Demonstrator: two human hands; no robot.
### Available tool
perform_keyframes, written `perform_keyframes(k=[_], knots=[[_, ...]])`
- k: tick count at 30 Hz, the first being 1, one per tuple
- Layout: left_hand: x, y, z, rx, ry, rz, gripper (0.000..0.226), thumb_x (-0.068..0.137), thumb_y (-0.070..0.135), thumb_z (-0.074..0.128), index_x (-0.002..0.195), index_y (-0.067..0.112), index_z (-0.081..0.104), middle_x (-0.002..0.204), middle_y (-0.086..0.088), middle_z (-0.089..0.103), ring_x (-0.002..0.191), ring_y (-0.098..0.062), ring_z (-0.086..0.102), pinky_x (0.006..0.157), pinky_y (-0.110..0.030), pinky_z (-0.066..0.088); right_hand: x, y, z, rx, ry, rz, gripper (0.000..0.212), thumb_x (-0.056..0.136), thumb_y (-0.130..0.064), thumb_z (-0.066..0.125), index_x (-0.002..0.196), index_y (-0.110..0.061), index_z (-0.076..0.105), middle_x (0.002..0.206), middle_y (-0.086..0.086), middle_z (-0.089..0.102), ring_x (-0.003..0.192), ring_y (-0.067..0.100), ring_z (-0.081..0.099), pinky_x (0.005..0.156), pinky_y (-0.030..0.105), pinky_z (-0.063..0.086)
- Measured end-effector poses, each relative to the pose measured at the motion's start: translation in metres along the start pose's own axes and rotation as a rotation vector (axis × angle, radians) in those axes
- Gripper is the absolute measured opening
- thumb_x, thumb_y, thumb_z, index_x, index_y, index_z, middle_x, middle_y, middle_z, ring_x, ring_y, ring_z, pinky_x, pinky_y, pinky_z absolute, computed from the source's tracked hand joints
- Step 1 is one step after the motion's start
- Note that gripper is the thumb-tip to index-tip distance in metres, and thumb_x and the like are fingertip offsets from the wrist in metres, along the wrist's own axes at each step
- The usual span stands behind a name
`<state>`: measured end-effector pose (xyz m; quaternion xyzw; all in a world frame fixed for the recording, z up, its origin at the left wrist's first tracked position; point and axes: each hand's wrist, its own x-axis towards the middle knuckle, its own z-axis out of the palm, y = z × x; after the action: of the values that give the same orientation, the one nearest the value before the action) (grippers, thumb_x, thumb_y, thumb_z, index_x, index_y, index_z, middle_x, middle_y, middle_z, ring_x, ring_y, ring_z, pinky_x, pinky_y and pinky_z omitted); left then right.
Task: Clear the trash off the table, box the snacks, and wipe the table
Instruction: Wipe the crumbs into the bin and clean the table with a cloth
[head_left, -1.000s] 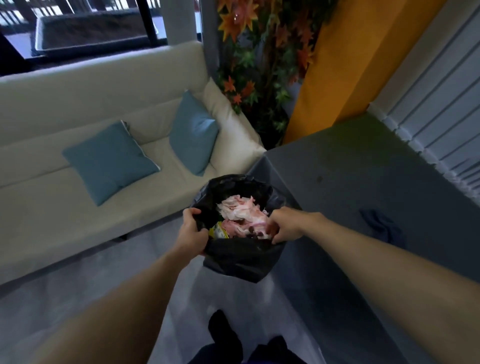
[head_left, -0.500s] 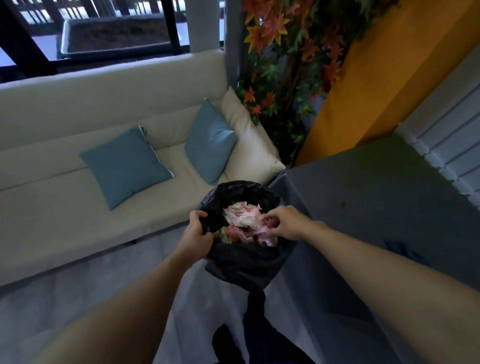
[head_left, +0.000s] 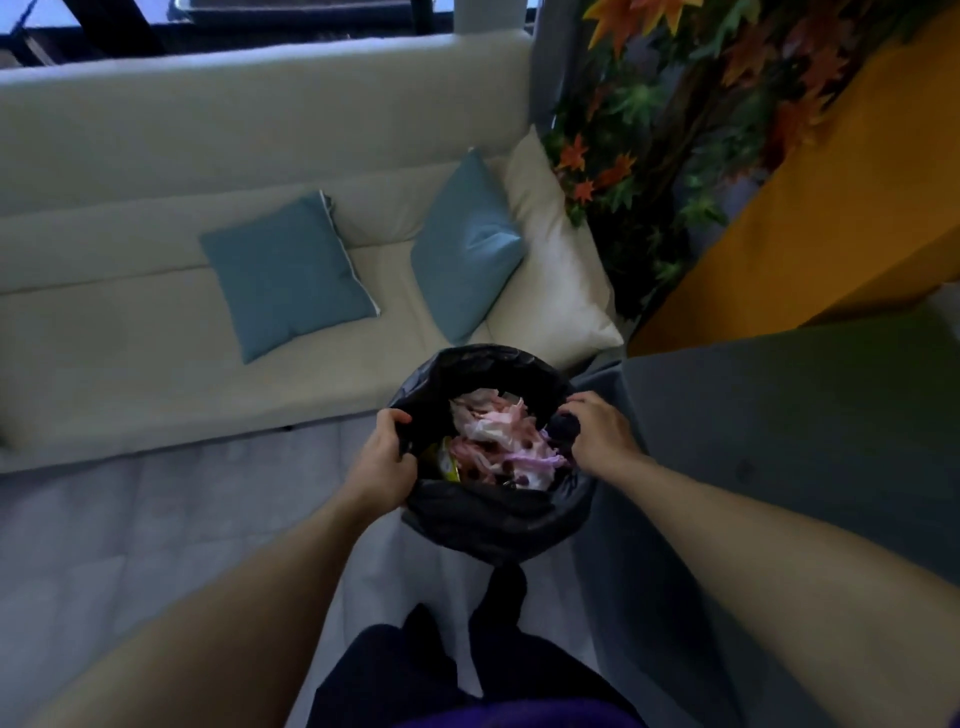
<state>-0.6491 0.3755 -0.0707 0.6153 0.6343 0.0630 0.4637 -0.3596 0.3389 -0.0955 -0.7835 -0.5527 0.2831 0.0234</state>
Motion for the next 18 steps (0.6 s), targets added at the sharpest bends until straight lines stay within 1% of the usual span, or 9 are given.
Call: perform_keyframes(k=[2, 5, 8, 10, 11, 12, 14, 16, 18], knots=[[0.007, -0.009, 0.006, 0.133, 0.031, 0.017, 0.045, 0.091, -0.002, 0.045, 0.133, 0.012, 0.037, 0.123, -0.013, 0.051, 0.104, -0.027, 0.052, 0.087, -0.033, 0.043, 0.006, 0.004, 0.012, 0.012, -0.019, -0.015, 0.052, 0.083, 0.007, 0.058, 0.130, -0.015, 0.064, 0.143, 0.001, 0.050, 0.123, 0.031, 0.052, 0.107, 0.035, 0.041], [0.019, -0.020, 0.017, 0.288, 0.032, 0.017, 0.049, 0.092, 0.001, 0.043, 0.140, 0.009, 0.036, 0.129, -0.016, 0.044, 0.105, -0.037, 0.055, 0.088, -0.042, 0.046, 0.013, 0.005, 0.031, 0.045, -0.024, -0.011, 0.059, 0.083, 0.009, 0.052, 0.137, -0.014, 0.058, 0.149, 0.001, 0.047, 0.124, 0.032, 0.049, 0.110, 0.034, 0.038], [0.037, -0.032, 0.025, 0.425, 0.002, 0.007, 0.053, 0.093, 0.001, 0.045, 0.143, 0.009, 0.032, 0.125, -0.018, 0.038, 0.089, -0.039, 0.056, 0.080, -0.049, 0.049, 0.018, 0.007, 0.053, 0.055, -0.049, 0.014, 0.069, 0.085, 0.012, 0.047, 0.148, -0.015, 0.046, 0.156, -0.001, 0.038, 0.126, 0.031, 0.042, 0.113, 0.029, 0.030], [0.049, -0.040, 0.033, 0.495, -0.025, 0.003, 0.053, 0.090, -0.001, 0.049, 0.140, 0.007, 0.033, 0.122, -0.018, 0.036, 0.076, -0.034, 0.051, 0.074, -0.046, 0.050, 0.024, 0.010, 0.070, 0.074, -0.079, 0.029, 0.073, 0.085, 0.013, 0.044, 0.152, -0.017, 0.039, 0.160, -0.005, 0.032, 0.126, 0.028, 0.038, 0.114, 0.025, 0.026], [0.056, -0.044, 0.038, 0.527, -0.042, 0.000, 0.053, 0.089, -0.001, 0.052, 0.138, 0.006, 0.033, 0.122, -0.019, 0.035, 0.074, -0.032, 0.050, 0.072, -0.045, 0.049, 0.027, 0.011, 0.079, 0.078, -0.090, 0.033, 0.075, 0.086, 0.013, 0.044, 0.153, -0.018, 0.036, 0.161, -0.006, 0.029, 0.124, 0.027, 0.037, 0.114, 0.024, 0.026], [0.063, -0.049, 0.043, 0.554, -0.056, -0.006, 0.053, 0.089, -0.001, 0.053, 0.137, 0.005, 0.033, 0.122, -0.019, 0.034, 0.075, -0.034, 0.051, 0.072, -0.044, 0.048, 0.031, 0.013, 0.089, 0.074, -0.097, 0.036, 0.076, 0.085, 0.012, 0.045, 0.154, -0.019, 0.034, 0.162, -0.008, 0.027, 0.120, 0.026, 0.037, 0.114, 0.024, 0.029], [0.080, -0.061, 0.054, 0.570, -0.076, -0.024, 0.053, 0.088, -0.003, 0.053, 0.136, 0.003, 0.033, 0.122, -0.020, 0.033, 0.086, -0.041, 0.057, 0.076, -0.047, 0.050, 0.040, 0.017, 0.110, 0.068, -0.104, 0.057, 0.079, 0.084, 0.010, 0.047, 0.155, -0.022, 0.032, 0.163, -0.010, 0.024, 0.113, 0.023, 0.037, 0.111, 0.025, 0.032], [0.098, -0.076, 0.067, 0.573, -0.088, -0.022, 0.052, 0.089, -0.005, 0.051, 0.137, 0.000, 0.032, 0.122, -0.021, 0.032, 0.091, -0.045, 0.057, 0.079, -0.050, 0.051, 0.052, 0.022, 0.130, 0.060, -0.104, 0.076, 0.081, 0.082, 0.010, 0.047, 0.155, -0.022, 0.031, 0.163, -0.011, 0.023, 0.108, 0.021, 0.035, 0.108, 0.023, 0.034], [0.113, -0.091, 0.079, 0.588, -0.092, -0.019, 0.051, 0.090, -0.005, 0.051, 0.138, -0.001, 0.032, 0.122, -0.022, 0.033, 0.093, -0.045, 0.057, 0.074, -0.045, 0.046, 0.064, 0.028, 0.150, 0.052, -0.112, 0.100, 0.083, 0.081, 0.010, 0.048, 0.155, -0.022, 0.029, 0.163, -0.012, 0.021, 0.108, 0.021, 0.034, 0.106, 0.025, 0.036]])
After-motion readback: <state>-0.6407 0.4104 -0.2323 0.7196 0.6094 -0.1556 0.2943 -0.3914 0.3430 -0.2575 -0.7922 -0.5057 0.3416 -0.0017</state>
